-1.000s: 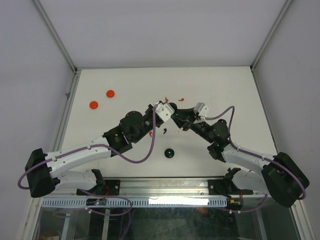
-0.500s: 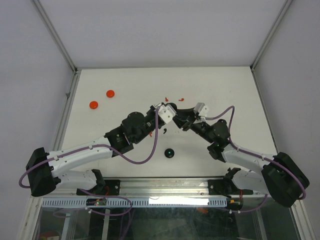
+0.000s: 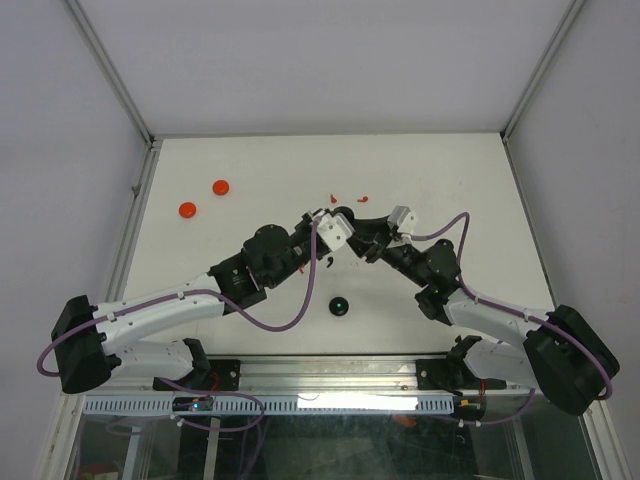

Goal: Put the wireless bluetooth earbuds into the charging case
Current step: Place the earbud in the charging case.

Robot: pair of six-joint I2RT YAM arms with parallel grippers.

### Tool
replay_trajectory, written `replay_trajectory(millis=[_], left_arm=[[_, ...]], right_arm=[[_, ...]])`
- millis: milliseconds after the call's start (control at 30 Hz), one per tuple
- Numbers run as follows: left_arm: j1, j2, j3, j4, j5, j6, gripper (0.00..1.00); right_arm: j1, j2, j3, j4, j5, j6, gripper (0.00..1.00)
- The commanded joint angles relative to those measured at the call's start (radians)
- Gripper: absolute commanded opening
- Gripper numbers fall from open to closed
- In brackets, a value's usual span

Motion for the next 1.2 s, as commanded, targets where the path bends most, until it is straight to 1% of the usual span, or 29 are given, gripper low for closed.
replay_trajectory(millis=[0, 300, 500, 600, 833, 1000, 1167], left_arm=[[-0.021, -0.034, 0.005, -0.008, 0.056, -0.023, 0.25], [-0.022, -0.049, 0.010, -0.023, 0.060, -0.055, 0.31], [-0.021, -0.061, 0.039, -0.038, -0.032, -0.144, 0.35], [-0.021, -0.081, 0.065, -0.064, -0.059, -0.229, 0.42], [-0.021, -0.125, 0.132, -0.165, -0.102, -0.433, 0.63], [-0.021, -0.111, 0.176, -0.238, -0.156, -0.517, 0.73], [-0.021, -0.051, 0.243, -0.319, -0.204, -0.576, 0.78]], right_arm=[[0.006, -0.029, 0.009, 0.092, 0.016, 0.002, 0.00], [0.005, -0.026, 0.011, 0.090, 0.014, 0.002, 0.00], [0.005, -0.027, 0.009, 0.087, 0.019, 0.001, 0.00], [0.005, -0.028, 0.006, 0.087, 0.029, -0.003, 0.00], [0.005, -0.026, 0.000, 0.086, 0.045, -0.016, 0.00], [0.005, -0.024, 0.000, 0.086, 0.046, -0.016, 0.00], [0.005, -0.028, 0.000, 0.084, 0.045, -0.015, 0.00]])
